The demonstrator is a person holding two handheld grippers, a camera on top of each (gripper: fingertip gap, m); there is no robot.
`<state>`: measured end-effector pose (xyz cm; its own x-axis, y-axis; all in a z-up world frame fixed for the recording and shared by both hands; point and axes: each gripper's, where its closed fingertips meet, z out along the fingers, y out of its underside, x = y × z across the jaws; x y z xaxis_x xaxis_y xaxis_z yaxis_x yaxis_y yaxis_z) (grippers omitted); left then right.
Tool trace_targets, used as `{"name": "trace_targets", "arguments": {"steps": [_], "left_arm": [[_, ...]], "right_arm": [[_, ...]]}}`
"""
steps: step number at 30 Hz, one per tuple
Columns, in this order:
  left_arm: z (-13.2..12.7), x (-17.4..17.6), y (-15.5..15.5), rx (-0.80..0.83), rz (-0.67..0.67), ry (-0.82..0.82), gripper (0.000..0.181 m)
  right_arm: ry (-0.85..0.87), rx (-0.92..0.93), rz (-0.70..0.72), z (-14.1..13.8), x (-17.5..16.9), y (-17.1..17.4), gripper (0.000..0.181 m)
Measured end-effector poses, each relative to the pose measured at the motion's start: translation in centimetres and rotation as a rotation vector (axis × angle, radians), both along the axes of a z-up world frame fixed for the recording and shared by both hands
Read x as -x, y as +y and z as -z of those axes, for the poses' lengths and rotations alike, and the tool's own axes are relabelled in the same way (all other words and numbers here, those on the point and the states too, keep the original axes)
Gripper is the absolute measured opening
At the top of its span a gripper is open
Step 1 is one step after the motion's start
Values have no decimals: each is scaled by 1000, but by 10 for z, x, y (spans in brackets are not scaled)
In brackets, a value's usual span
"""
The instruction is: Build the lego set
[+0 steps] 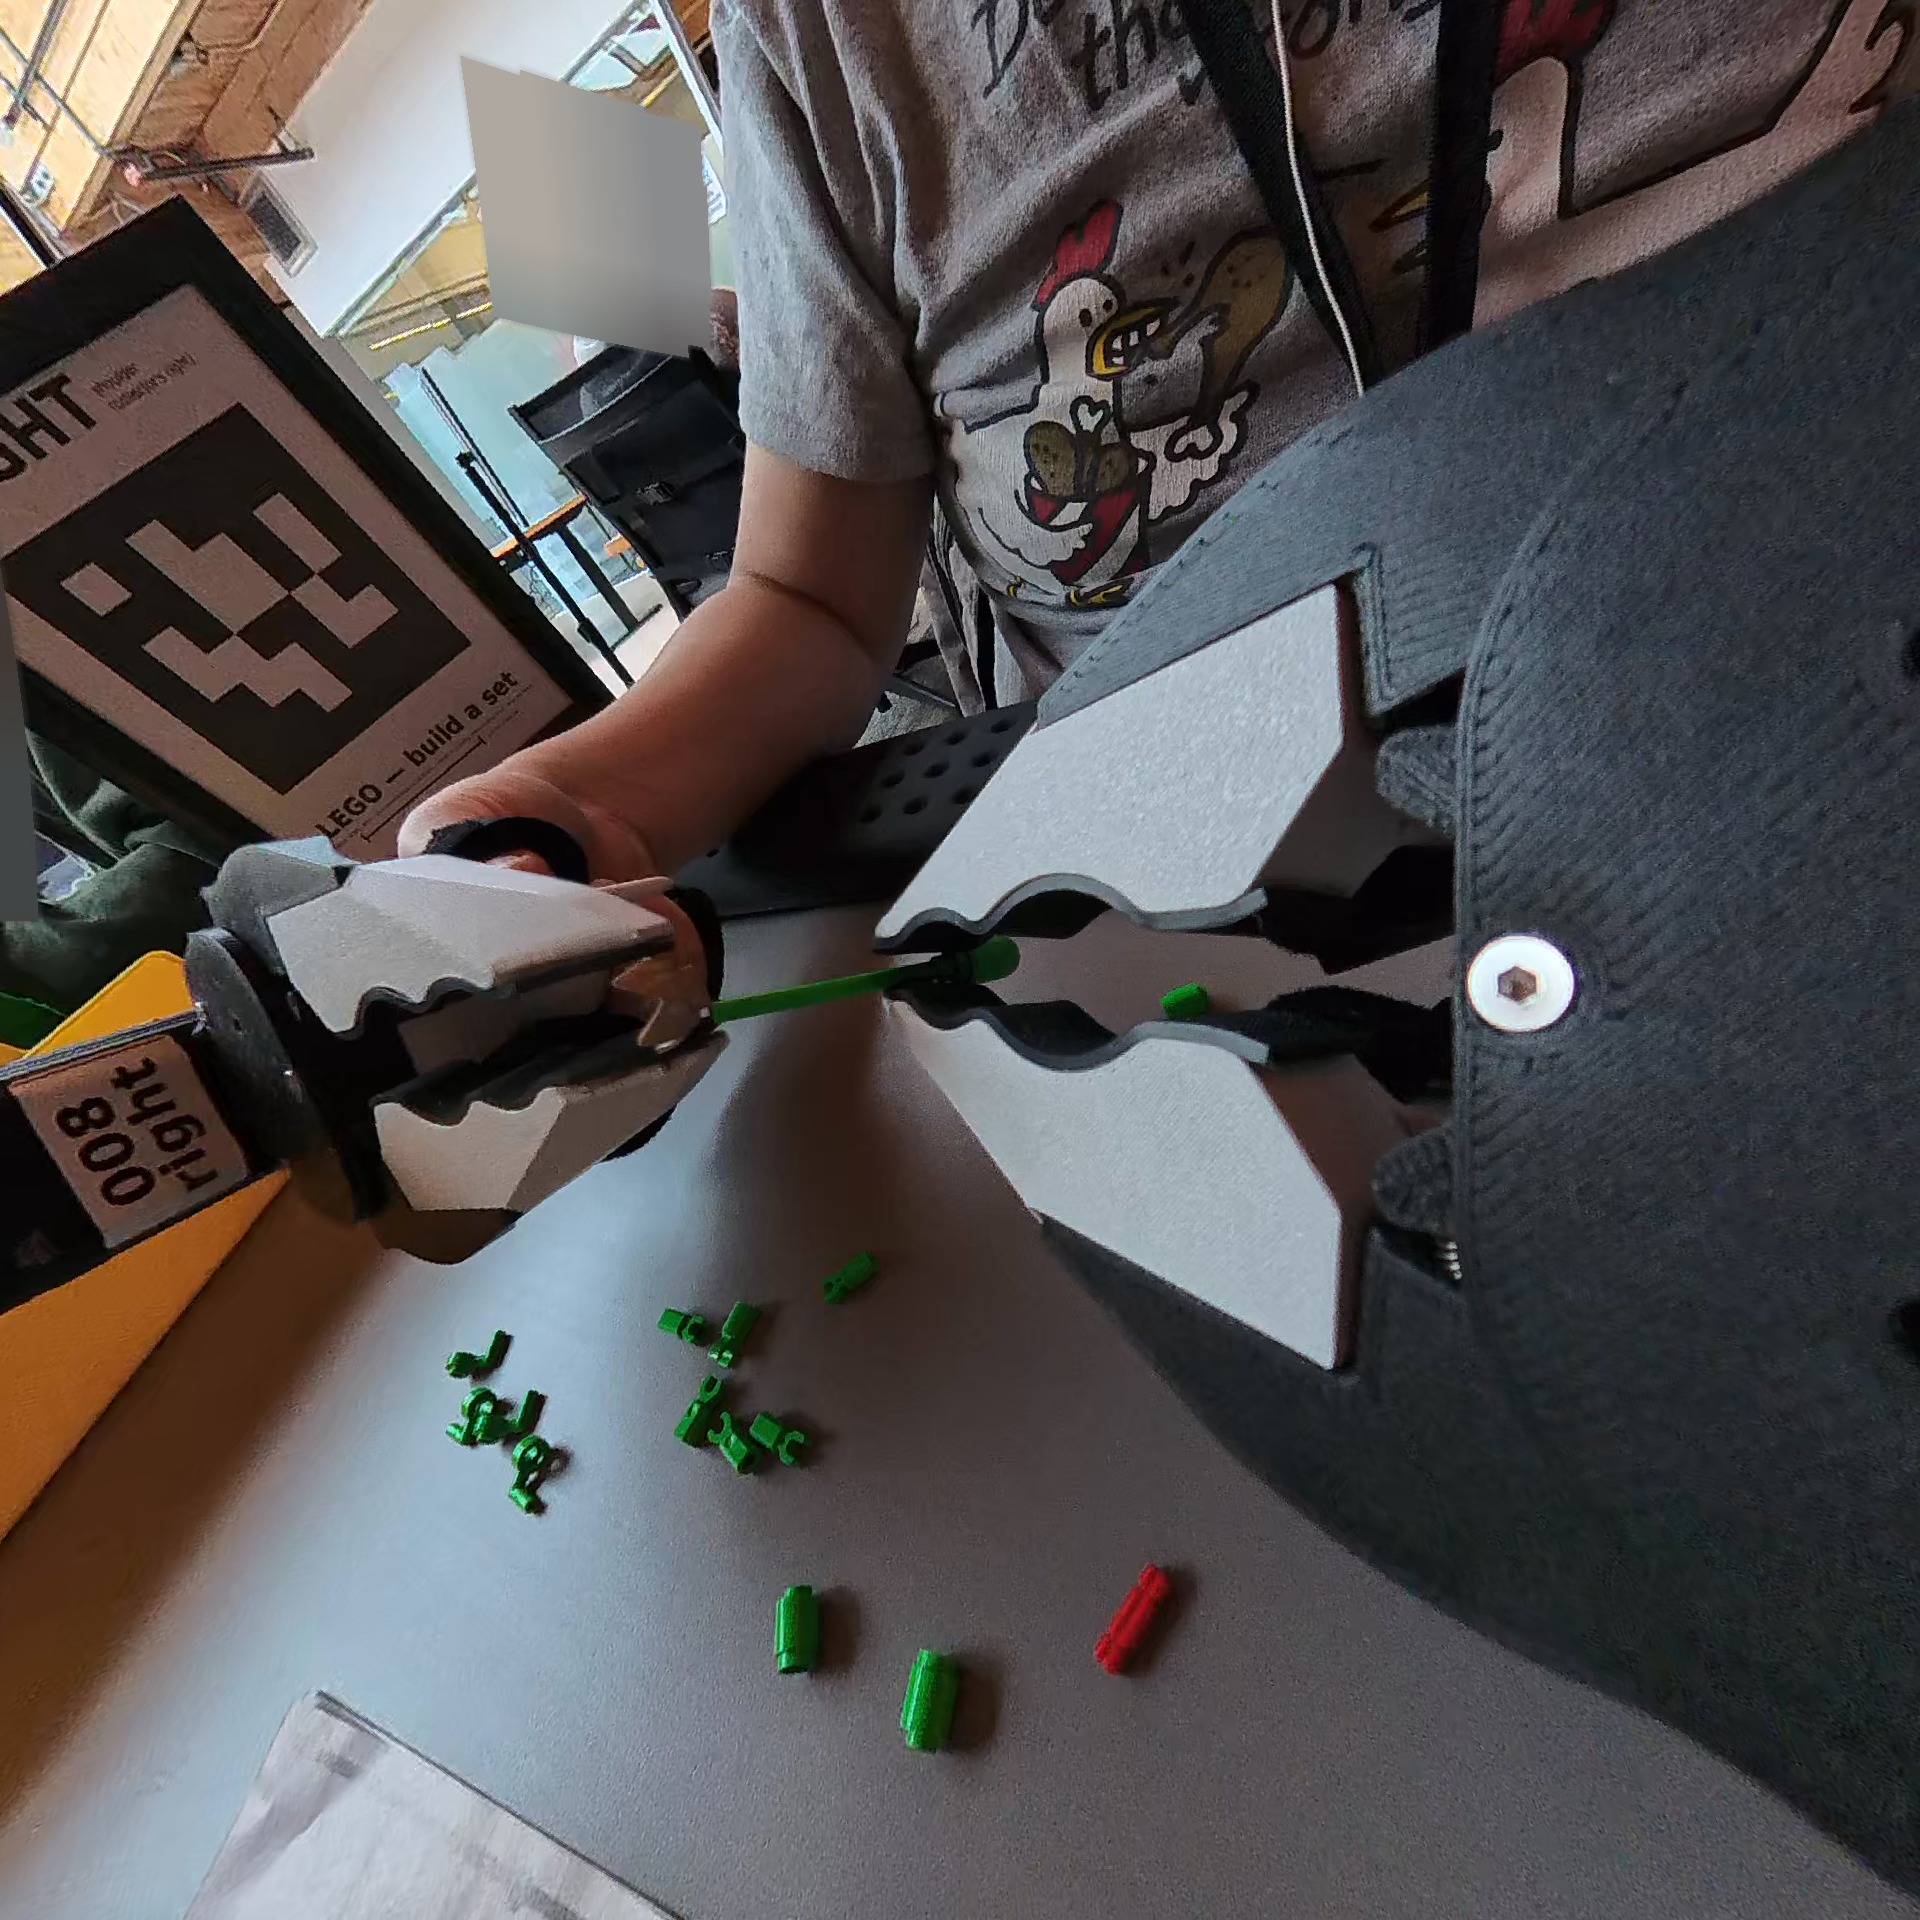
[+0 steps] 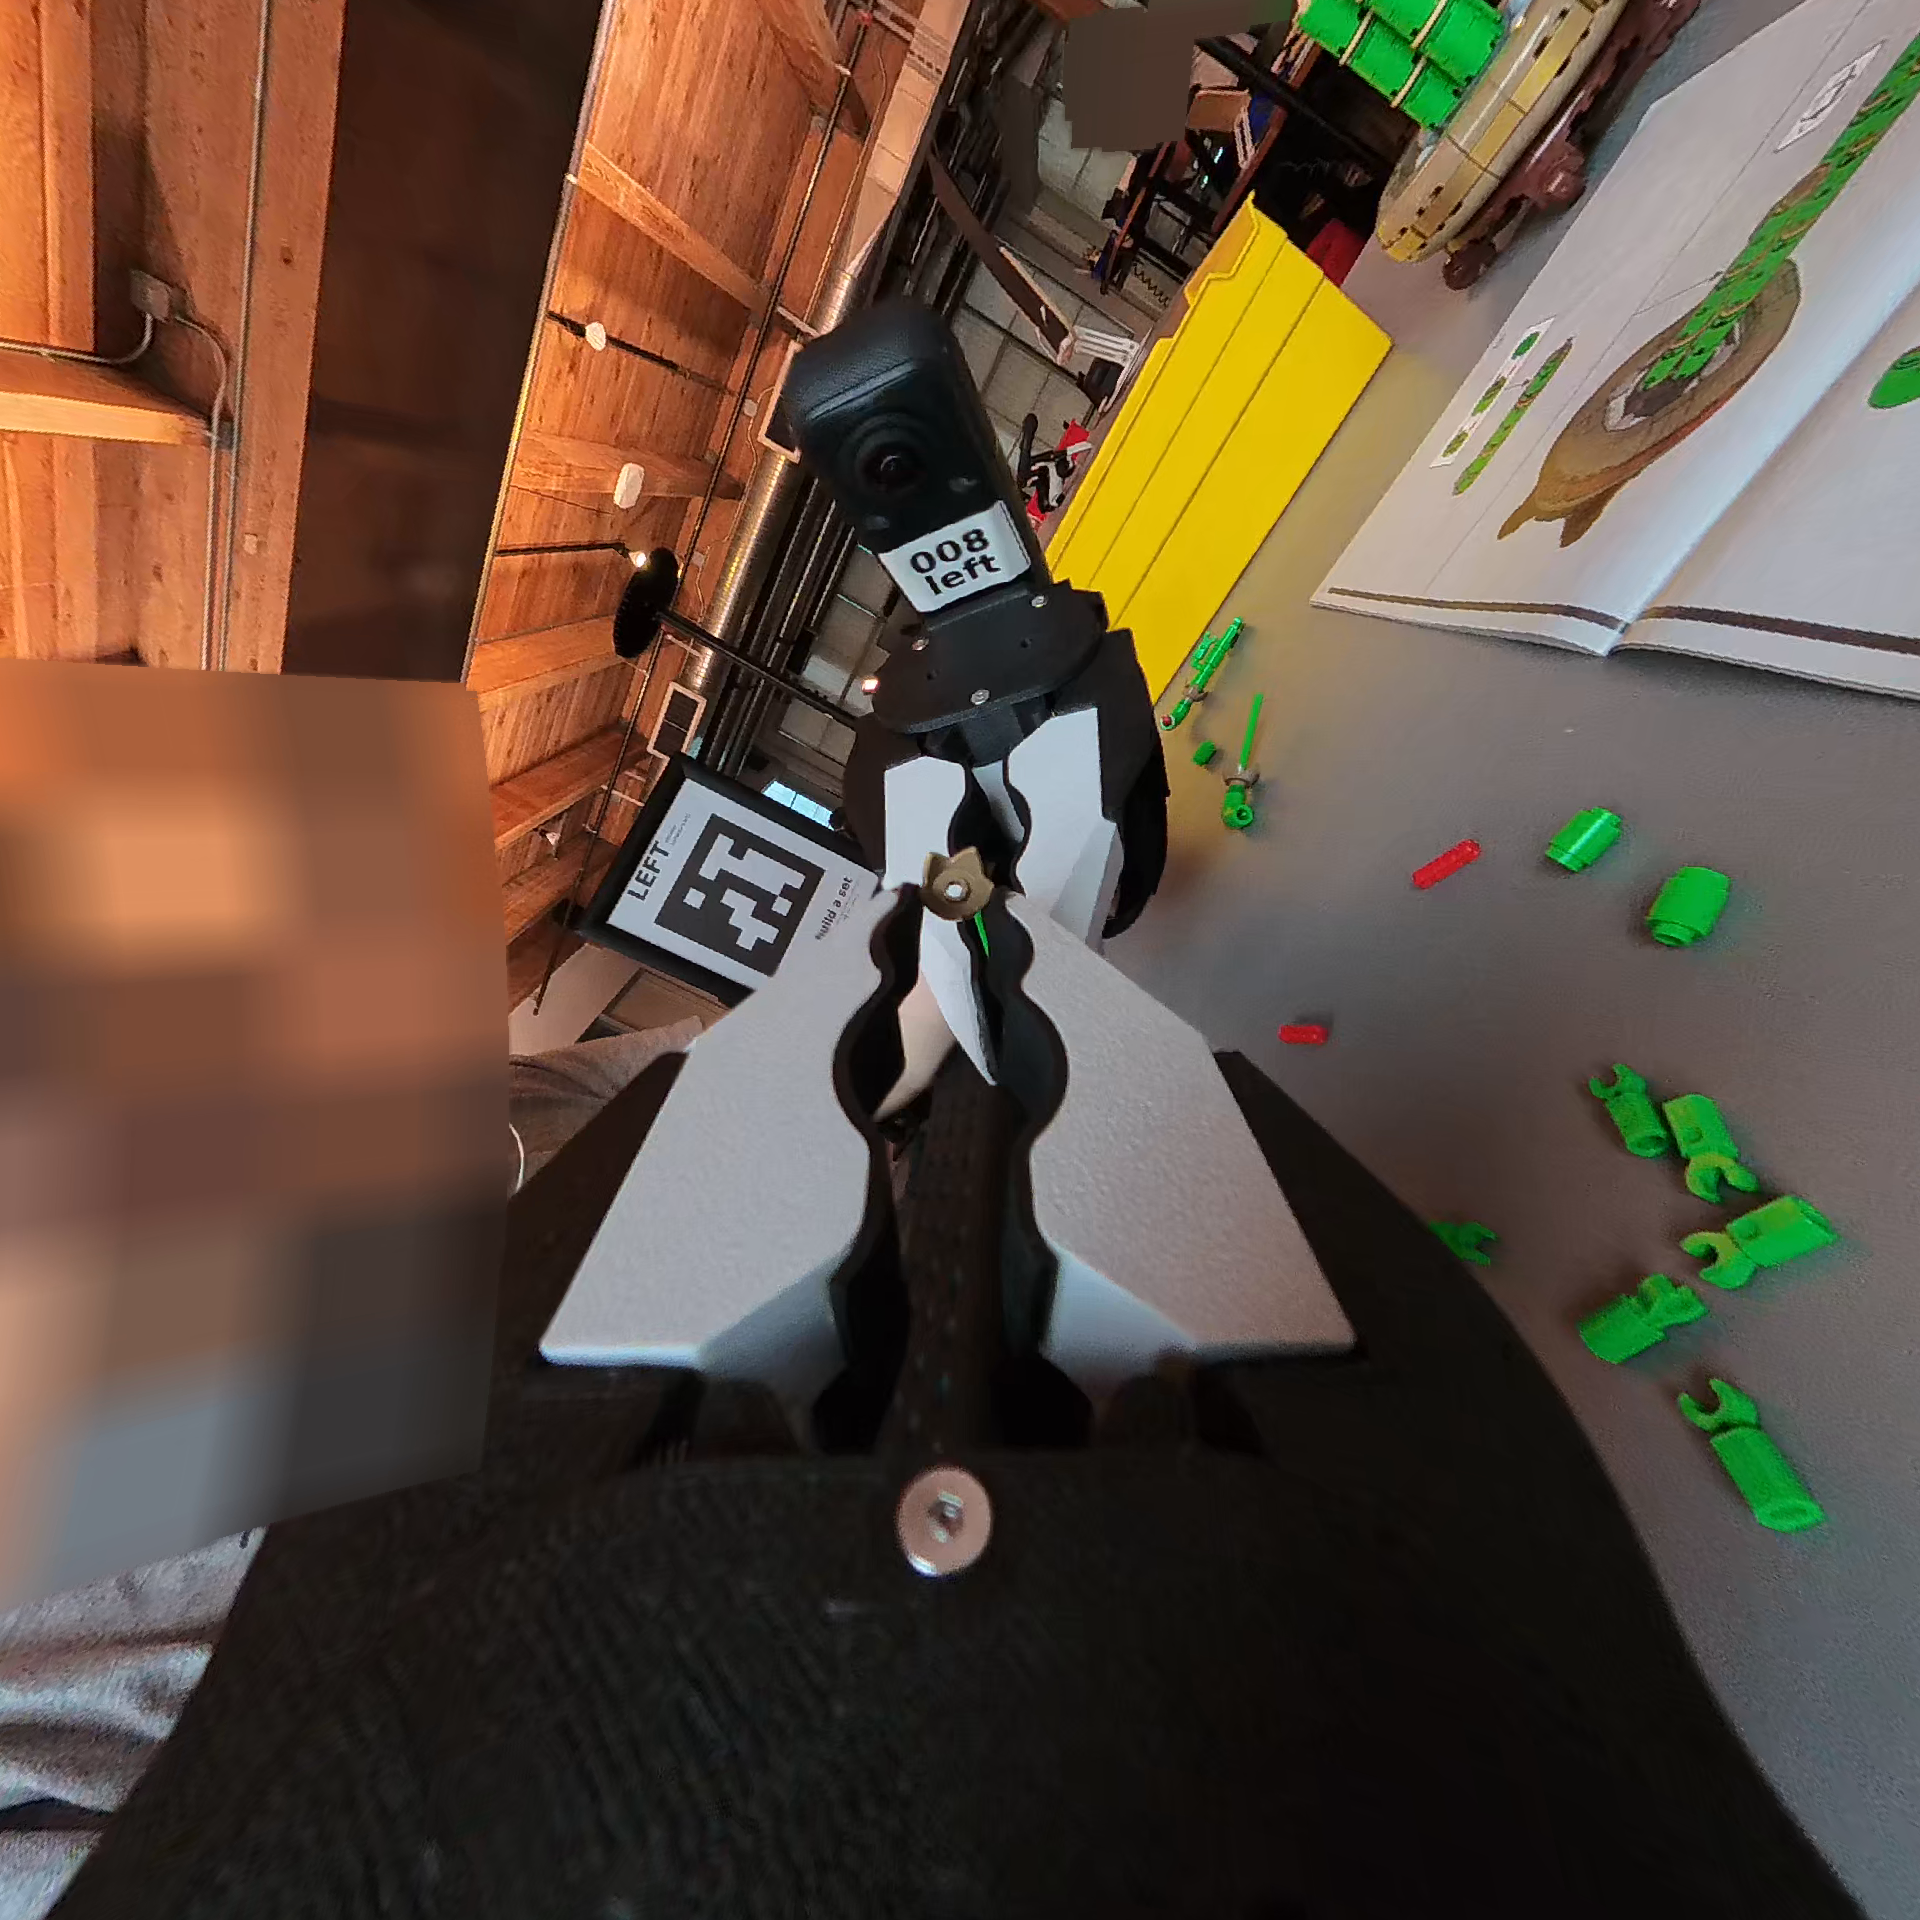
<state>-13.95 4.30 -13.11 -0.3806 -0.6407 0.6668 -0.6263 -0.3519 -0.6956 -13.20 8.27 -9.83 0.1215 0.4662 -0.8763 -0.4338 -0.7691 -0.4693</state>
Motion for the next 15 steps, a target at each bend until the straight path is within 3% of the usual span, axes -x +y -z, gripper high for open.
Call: {"name": "trace_targets", "arguments": {"steps": [1, 15], "left_arm": [[0, 0, -1, 1, 4, 3, 3], [6, 3, -6, 7, 40, 41, 2]], "right_arm": [[-5, 0, -2, 1, 0, 0, 9], [-67, 3, -36, 11, 2, -4, 9]]}}
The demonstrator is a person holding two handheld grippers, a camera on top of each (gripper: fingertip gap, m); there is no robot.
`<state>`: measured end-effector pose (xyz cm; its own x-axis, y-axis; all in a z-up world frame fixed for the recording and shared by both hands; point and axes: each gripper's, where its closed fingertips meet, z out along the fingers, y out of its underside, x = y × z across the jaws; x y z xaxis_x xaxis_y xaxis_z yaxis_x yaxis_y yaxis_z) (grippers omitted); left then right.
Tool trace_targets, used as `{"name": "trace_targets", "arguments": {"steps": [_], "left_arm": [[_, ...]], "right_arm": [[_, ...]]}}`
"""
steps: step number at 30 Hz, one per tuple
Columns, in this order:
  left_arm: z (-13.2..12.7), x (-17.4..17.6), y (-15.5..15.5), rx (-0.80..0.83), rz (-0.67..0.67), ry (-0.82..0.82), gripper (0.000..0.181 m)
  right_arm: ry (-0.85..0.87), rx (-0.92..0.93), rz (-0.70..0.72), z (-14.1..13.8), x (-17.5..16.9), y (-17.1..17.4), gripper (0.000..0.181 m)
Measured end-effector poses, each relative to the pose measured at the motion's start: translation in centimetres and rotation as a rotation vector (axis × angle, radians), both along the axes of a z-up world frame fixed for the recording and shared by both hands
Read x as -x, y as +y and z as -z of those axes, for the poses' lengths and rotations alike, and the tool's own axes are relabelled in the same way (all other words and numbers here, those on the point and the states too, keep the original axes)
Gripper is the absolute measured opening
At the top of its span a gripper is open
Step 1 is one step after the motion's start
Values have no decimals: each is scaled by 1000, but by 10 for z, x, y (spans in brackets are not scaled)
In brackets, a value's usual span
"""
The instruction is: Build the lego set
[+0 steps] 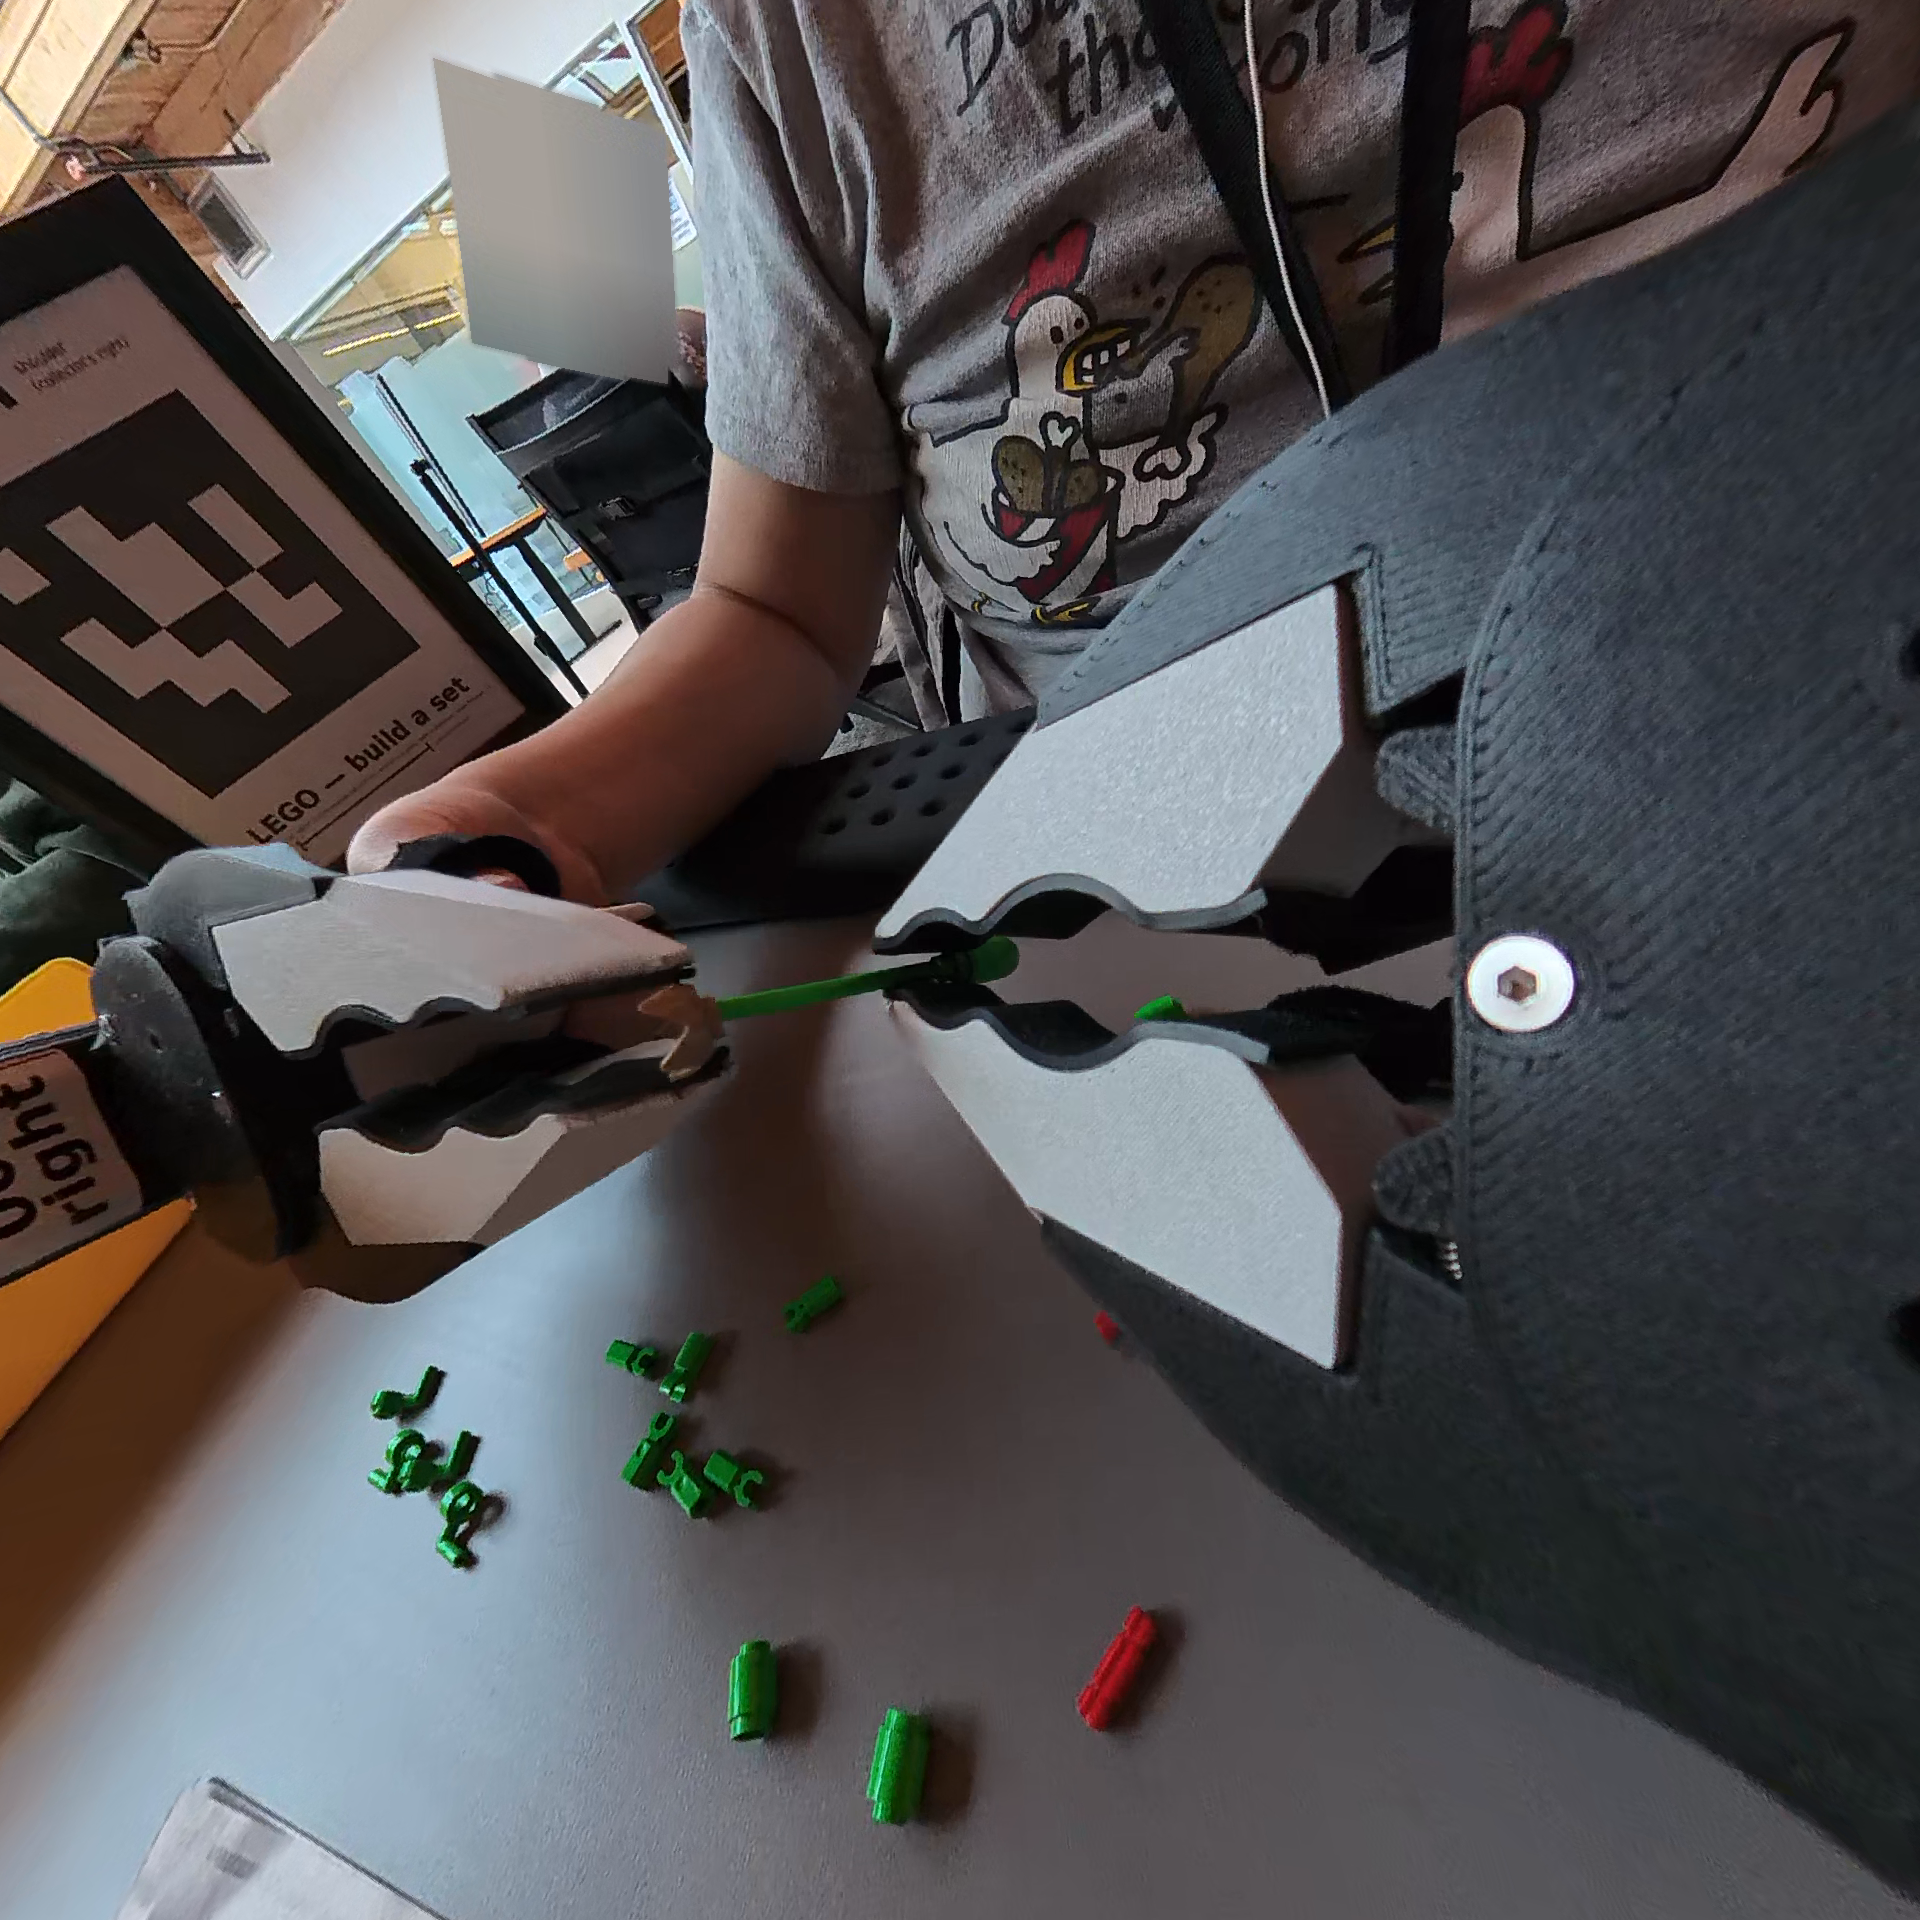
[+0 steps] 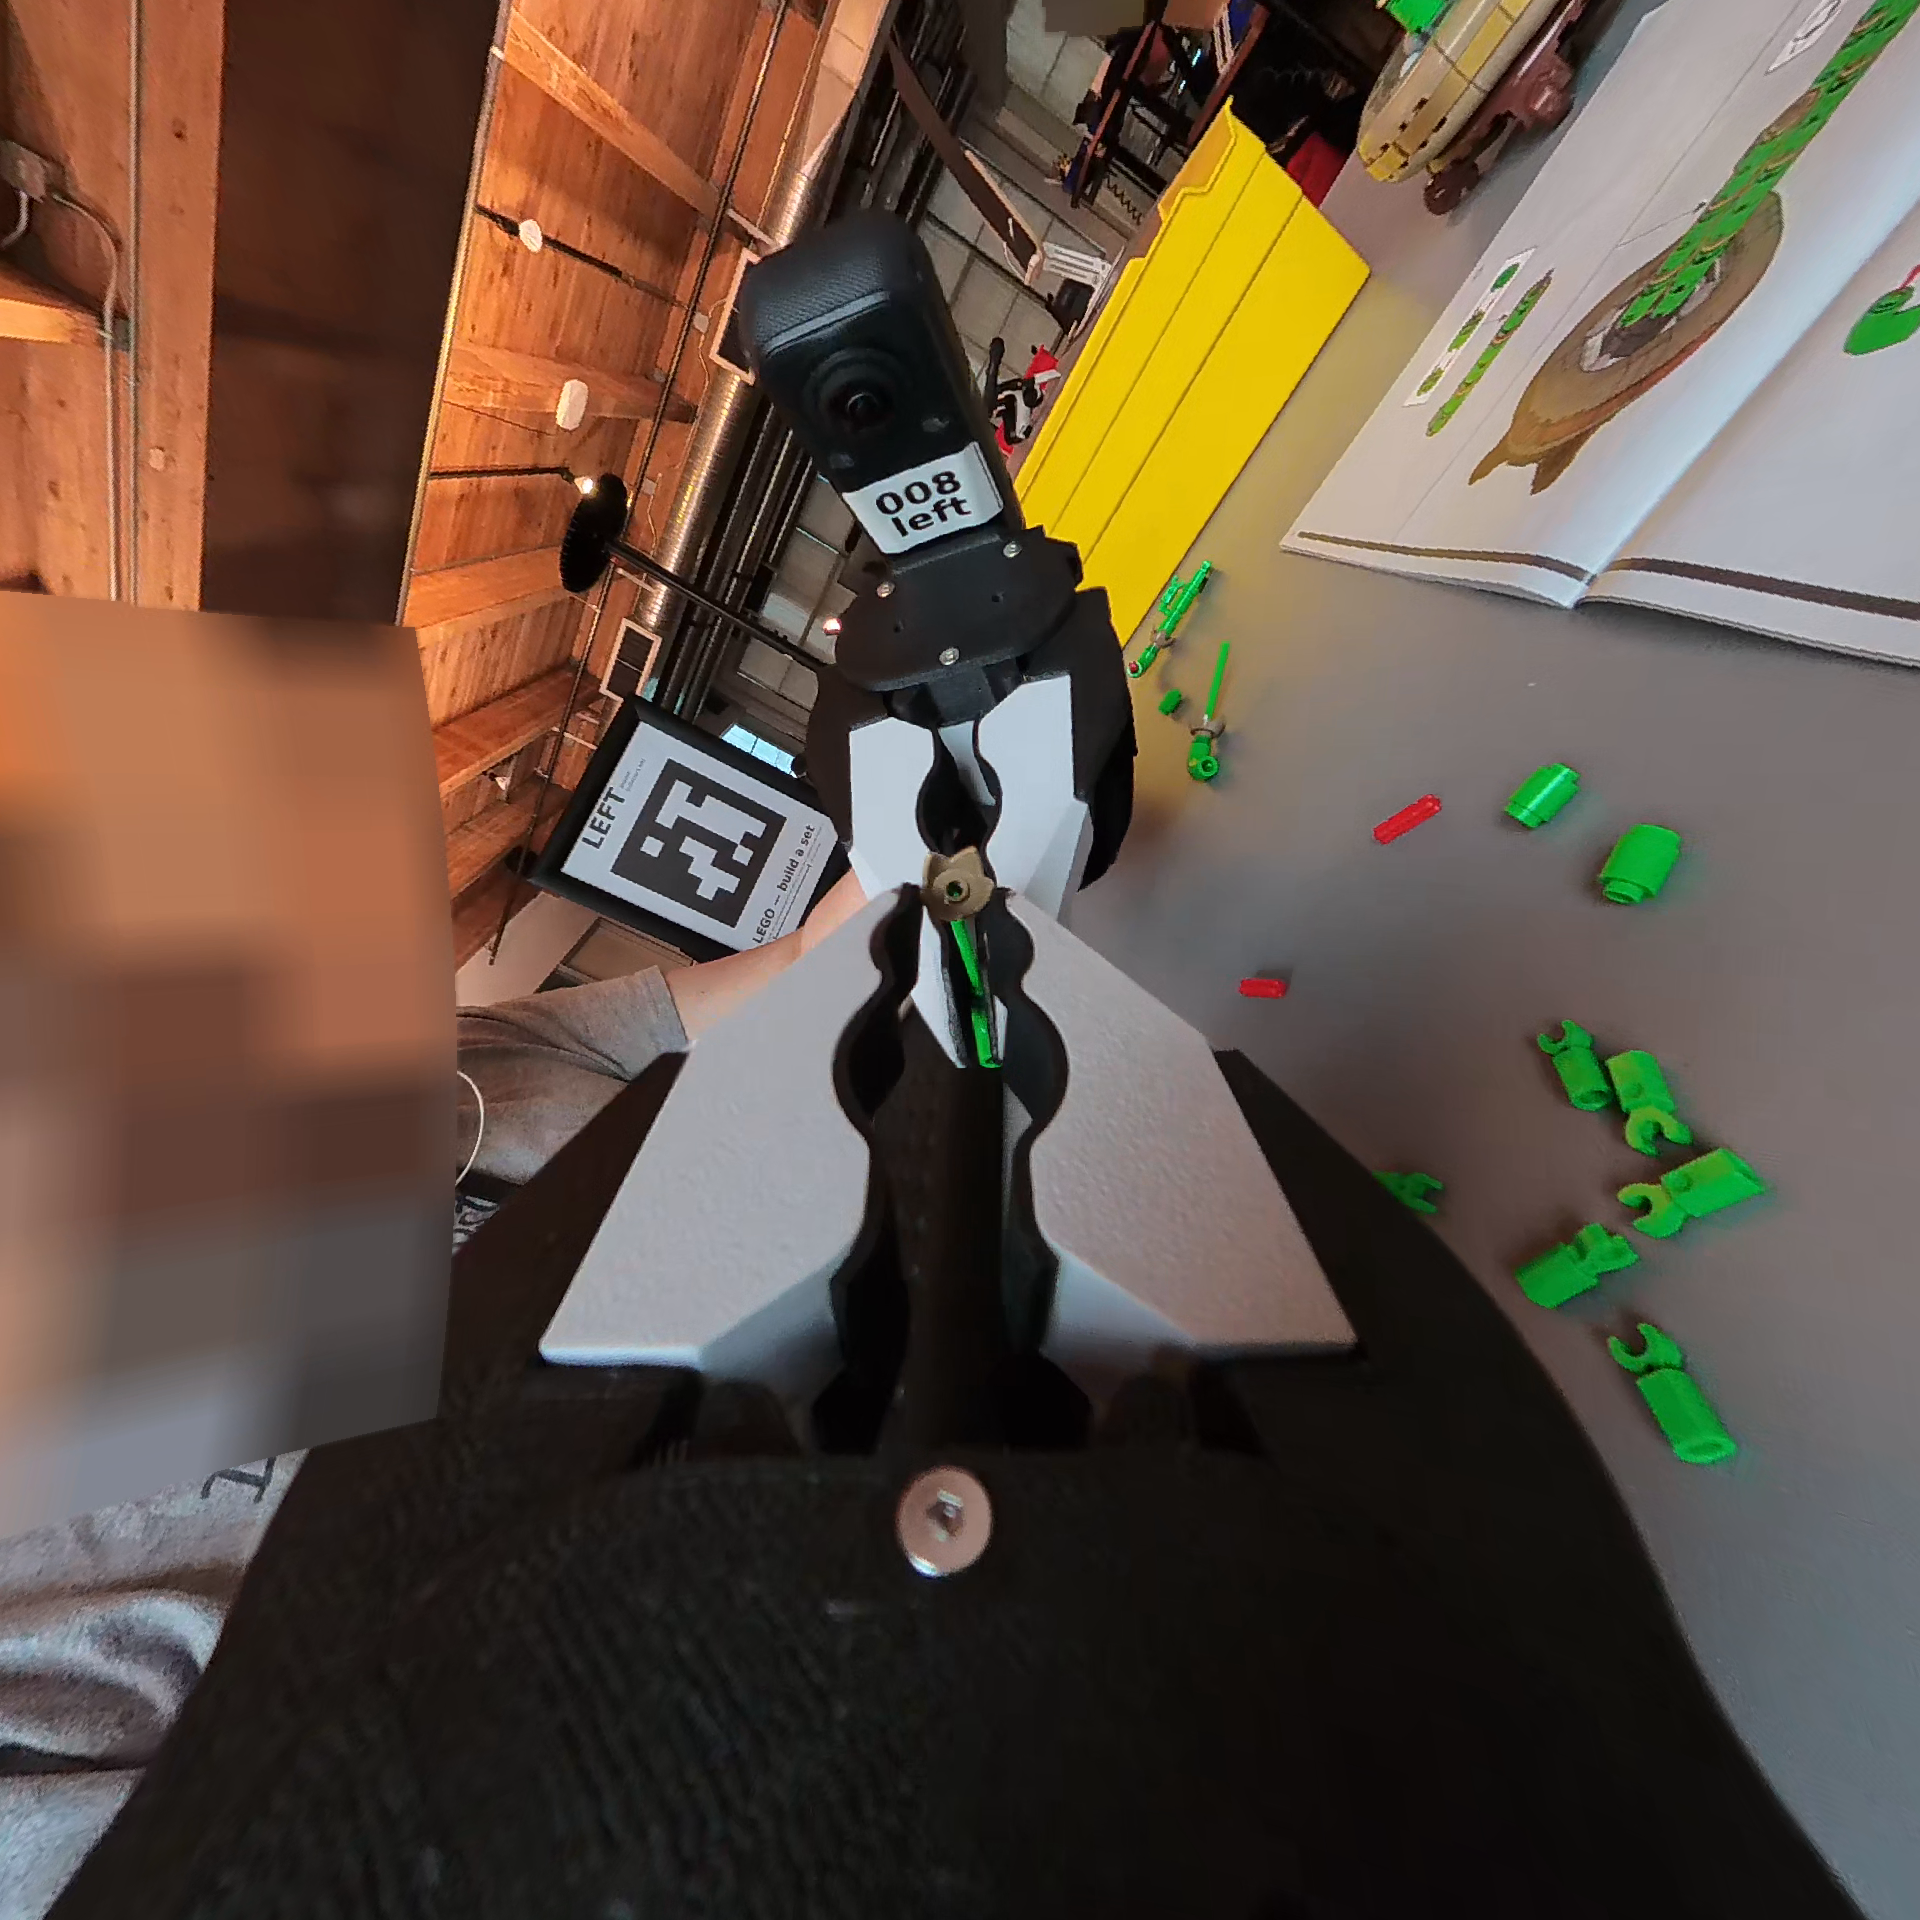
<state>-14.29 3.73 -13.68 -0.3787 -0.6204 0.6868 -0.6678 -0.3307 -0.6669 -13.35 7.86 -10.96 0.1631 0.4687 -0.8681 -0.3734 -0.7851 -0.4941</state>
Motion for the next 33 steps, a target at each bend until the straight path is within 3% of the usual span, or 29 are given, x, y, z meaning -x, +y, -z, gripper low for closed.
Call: {"name": "trace_targets", "arguments": {"steps": [15, 22, 33], "left_arm": [[35, 19, -16, -46, 136, 193, 2], [44, 24, -18, -67, 175, 222, 1], [39, 24, -11, -55, 157, 205, 1]], "right_arm": [[-232, -2, -157, 32, 14, -24, 9], [-196, 45, -166, 46, 17, -26, 8], [-182, 12, -128, 43, 16, -21, 9]]}}
